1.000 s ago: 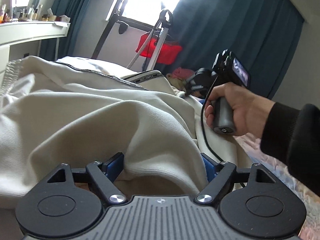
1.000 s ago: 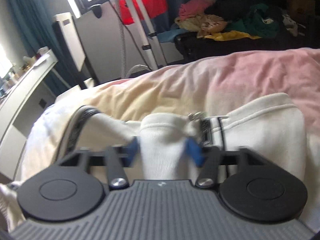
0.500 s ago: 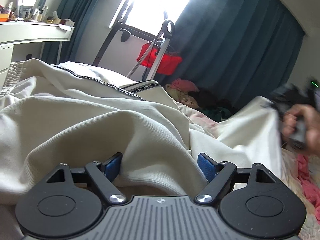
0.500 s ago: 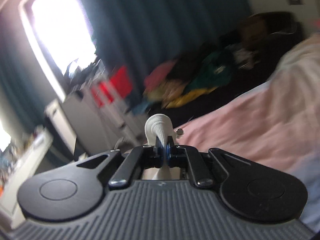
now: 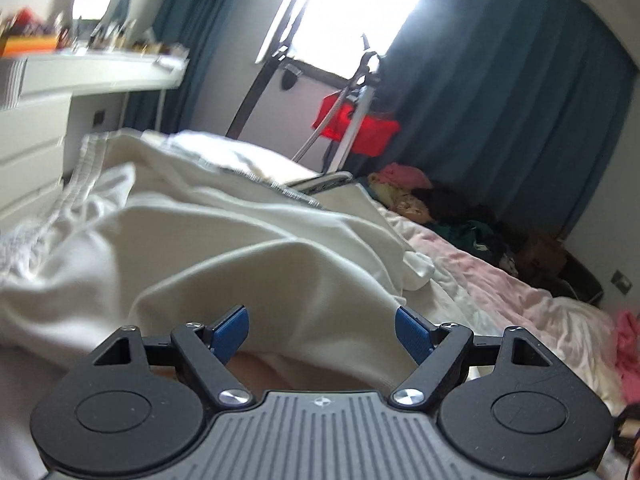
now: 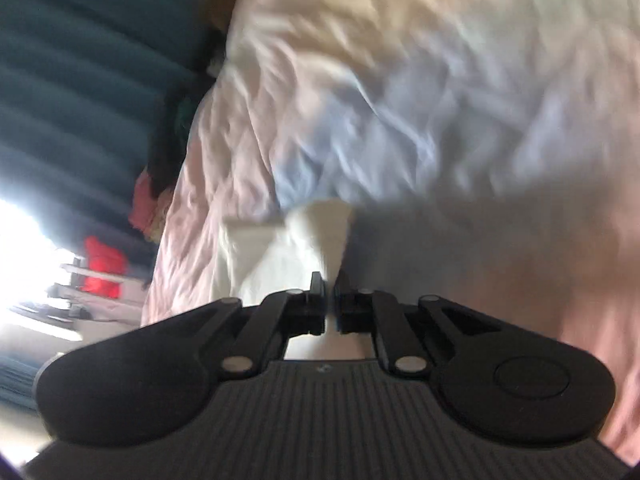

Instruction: Fold clothes

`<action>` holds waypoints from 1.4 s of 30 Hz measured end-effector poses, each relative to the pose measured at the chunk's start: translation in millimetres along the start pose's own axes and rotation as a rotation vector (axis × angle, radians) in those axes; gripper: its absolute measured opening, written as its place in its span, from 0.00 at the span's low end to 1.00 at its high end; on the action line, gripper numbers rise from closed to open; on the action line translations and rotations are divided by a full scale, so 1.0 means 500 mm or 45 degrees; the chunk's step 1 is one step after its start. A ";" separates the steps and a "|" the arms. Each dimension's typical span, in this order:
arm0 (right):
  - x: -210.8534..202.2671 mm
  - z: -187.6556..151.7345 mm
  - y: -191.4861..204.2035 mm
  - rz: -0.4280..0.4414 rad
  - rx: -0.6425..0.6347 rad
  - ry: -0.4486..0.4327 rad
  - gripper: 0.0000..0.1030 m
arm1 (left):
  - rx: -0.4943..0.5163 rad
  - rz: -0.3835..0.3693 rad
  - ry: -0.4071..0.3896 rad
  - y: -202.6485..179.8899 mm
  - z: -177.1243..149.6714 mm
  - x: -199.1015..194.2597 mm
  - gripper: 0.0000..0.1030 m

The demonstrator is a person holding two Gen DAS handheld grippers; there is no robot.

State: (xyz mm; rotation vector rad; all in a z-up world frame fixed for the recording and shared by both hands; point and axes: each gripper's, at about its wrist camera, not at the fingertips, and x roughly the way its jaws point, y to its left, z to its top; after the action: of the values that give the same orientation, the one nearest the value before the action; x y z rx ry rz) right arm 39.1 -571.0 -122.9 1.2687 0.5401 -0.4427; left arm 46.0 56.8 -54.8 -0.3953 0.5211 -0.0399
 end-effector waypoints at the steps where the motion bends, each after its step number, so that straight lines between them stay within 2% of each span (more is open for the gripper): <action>1: -0.001 0.005 -0.003 0.022 -0.012 0.019 0.09 | -0.012 0.011 0.013 0.000 0.000 0.003 0.80; 3: -0.006 0.006 0.001 0.021 -0.046 0.025 0.10 | -0.006 0.036 0.031 -0.004 -0.004 0.010 0.80; 4: -0.006 0.004 0.001 0.022 -0.050 0.035 0.14 | -0.009 0.045 0.041 -0.003 -0.008 0.011 0.80; 6: 0.000 -0.005 -0.005 0.037 -0.029 0.074 0.36 | -0.085 0.042 0.064 0.010 -0.014 0.012 0.80; 7: 0.005 -0.012 -0.006 0.052 -0.013 0.100 0.61 | -0.137 0.032 0.077 0.019 -0.016 0.013 0.80; 8: 0.012 -0.020 -0.004 0.065 0.002 0.126 0.76 | -0.194 0.016 0.089 0.031 -0.016 0.014 0.80; 12: 0.018 -0.039 0.021 0.036 -0.073 0.105 0.76 | -0.414 0.027 0.113 0.094 -0.011 0.009 0.80; 14: 0.024 -0.041 0.029 0.005 -0.106 0.069 0.75 | -0.547 0.046 0.126 0.135 -0.008 0.003 0.81; 16: 0.030 -0.041 0.027 -0.029 -0.103 0.021 0.75 | -0.735 0.044 0.144 0.185 -0.013 -0.009 0.82; 19: 0.036 -0.034 0.022 -0.074 -0.092 -0.059 0.59 | -1.013 0.035 0.183 0.258 -0.034 -0.021 0.83; 21: 0.040 -0.023 0.020 -0.098 -0.094 -0.083 0.50 | -1.141 0.056 0.204 0.295 -0.049 -0.019 0.83; 22: 0.042 -0.017 0.019 -0.107 -0.096 -0.093 0.38 | -1.178 0.066 0.202 0.304 -0.054 -0.016 0.83; 23: 0.041 -0.012 0.019 -0.118 -0.097 -0.110 0.31 | -1.197 0.068 0.193 0.309 -0.056 -0.013 0.83; 25: 0.040 -0.006 0.015 -0.135 -0.098 -0.133 0.24 | -1.227 0.080 0.158 0.318 -0.059 -0.008 0.82; 29: 0.039 0.004 0.004 -0.089 -0.023 -0.145 0.08 | -1.236 0.125 0.006 0.326 -0.054 -0.013 0.75; 31: 0.027 0.008 0.003 -0.021 0.039 -0.175 0.07 | -1.243 0.161 -0.056 0.336 -0.050 -0.017 0.70; 35: 0.002 0.023 0.020 0.044 0.018 -0.236 0.06 | -1.306 0.252 -0.138 0.362 -0.039 -0.030 0.42; 37: -0.010 0.032 0.022 0.053 0.001 -0.273 0.06 | -1.341 0.277 -0.165 0.380 -0.032 -0.038 0.34; 39: -0.019 0.040 0.015 0.046 0.011 -0.298 0.06 | -1.380 0.279 -0.192 0.398 -0.021 -0.052 0.23; 42: -0.031 0.053 -0.009 0.022 0.064 -0.306 0.06 | -1.403 0.252 -0.234 0.415 0.006 -0.087 0.15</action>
State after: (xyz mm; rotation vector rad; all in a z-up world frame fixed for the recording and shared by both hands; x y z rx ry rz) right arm 27.7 -597.6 -111.8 1.2466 0.3164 -0.5886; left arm -3.1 255.7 -110.0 -1.4038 0.3574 0.4923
